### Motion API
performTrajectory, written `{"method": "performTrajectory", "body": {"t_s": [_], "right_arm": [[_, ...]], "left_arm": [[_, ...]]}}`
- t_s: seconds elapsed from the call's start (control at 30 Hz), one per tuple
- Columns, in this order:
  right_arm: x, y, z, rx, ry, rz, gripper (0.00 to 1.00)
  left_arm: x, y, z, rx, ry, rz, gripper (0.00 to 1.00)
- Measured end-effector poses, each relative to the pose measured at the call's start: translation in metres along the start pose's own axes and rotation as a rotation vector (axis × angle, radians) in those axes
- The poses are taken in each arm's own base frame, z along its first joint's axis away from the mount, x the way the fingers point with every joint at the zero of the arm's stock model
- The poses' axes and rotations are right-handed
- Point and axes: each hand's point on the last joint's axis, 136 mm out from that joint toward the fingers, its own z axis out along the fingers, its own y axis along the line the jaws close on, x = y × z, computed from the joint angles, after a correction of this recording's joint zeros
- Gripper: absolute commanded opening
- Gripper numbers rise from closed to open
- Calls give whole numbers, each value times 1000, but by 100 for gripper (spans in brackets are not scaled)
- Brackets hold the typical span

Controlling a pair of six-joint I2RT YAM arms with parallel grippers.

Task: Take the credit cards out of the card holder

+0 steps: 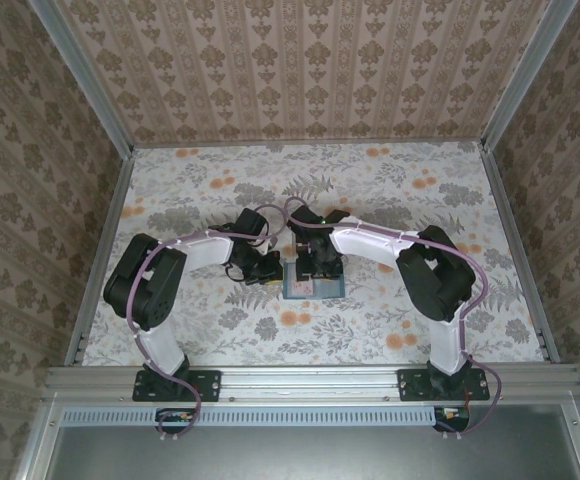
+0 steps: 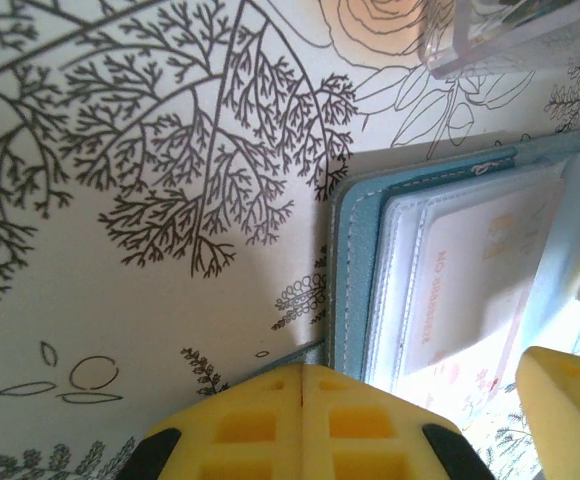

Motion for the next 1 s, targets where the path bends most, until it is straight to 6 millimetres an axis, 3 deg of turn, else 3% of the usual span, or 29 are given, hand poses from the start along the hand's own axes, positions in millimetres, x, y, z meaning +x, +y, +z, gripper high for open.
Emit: {"method": "performTrajectory", "body": {"t_s": [0.2, 0.47, 0.63, 0.8, 1.0], "right_arm": [[1, -11, -8, 49, -12, -8, 49], [2, -12, -13, 50, -17, -24, 15], [1, -12, -15, 48, -22, -24, 3], [6, -24, -9, 73, -6, -15, 5], [5, -45, -1, 118, -1, -4, 27]], "left_arm": [[0, 0, 0, 0, 0, 0, 5], [0, 0, 0, 0, 1, 0, 5], [0, 0, 0, -1, 1, -1, 5], [1, 1, 0, -2, 5, -3, 5], [5, 0, 0, 5, 20, -8, 5]]}}
